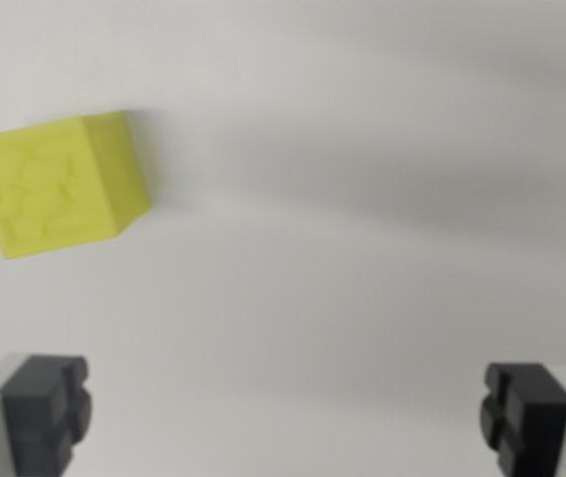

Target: Pick yellow cube

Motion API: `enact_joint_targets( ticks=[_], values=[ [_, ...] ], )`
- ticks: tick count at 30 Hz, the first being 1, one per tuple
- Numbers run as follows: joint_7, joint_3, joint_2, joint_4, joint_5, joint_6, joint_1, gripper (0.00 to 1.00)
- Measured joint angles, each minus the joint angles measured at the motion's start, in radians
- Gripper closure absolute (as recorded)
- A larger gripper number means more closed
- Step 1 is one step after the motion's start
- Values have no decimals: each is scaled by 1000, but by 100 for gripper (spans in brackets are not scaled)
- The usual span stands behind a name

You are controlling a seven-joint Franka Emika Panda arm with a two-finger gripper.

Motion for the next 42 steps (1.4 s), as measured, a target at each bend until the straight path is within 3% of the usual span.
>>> enact_joint_targets(
  ticks=[22, 42],
  values=[
    [-22, 0, 121, 14, 6, 113, 91, 0],
    [-45, 0, 250, 64, 14, 198, 171, 0]
  ],
)
